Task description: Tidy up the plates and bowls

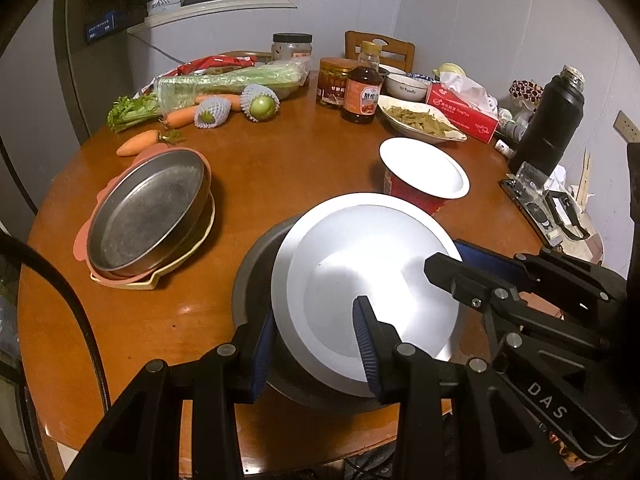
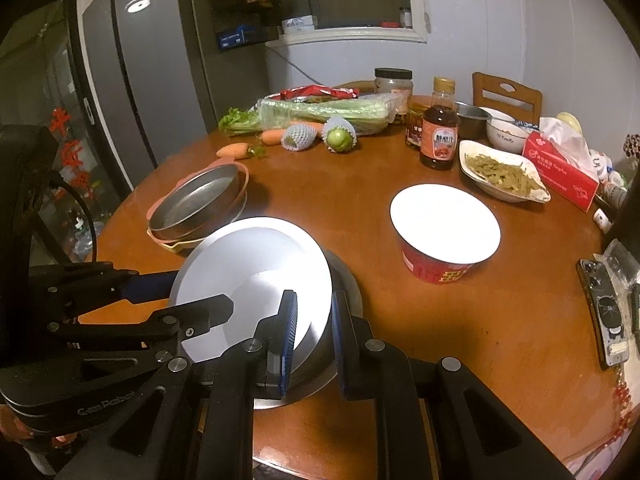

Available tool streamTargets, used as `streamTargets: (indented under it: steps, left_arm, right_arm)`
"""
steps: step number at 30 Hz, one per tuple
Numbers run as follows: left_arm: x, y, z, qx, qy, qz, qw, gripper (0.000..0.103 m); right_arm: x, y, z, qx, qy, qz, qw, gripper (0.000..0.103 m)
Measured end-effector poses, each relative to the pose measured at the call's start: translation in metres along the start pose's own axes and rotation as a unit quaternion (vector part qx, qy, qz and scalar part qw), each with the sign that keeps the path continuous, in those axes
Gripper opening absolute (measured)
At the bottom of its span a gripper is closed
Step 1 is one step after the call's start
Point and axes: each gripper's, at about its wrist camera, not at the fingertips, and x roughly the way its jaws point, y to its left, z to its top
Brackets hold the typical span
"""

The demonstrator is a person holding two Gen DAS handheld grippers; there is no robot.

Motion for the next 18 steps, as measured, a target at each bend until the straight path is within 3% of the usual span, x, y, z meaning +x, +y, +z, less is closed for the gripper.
streamTargets:
  steps: [18]
  left_arm:
    - [0.016,0.000,-0.005,0.010,0.014,0.006,0.9998,0.039]
  right_arm:
    - [0.017,-0.002,-0.008,-0.008,0.017,-0.008,1.000,0.018]
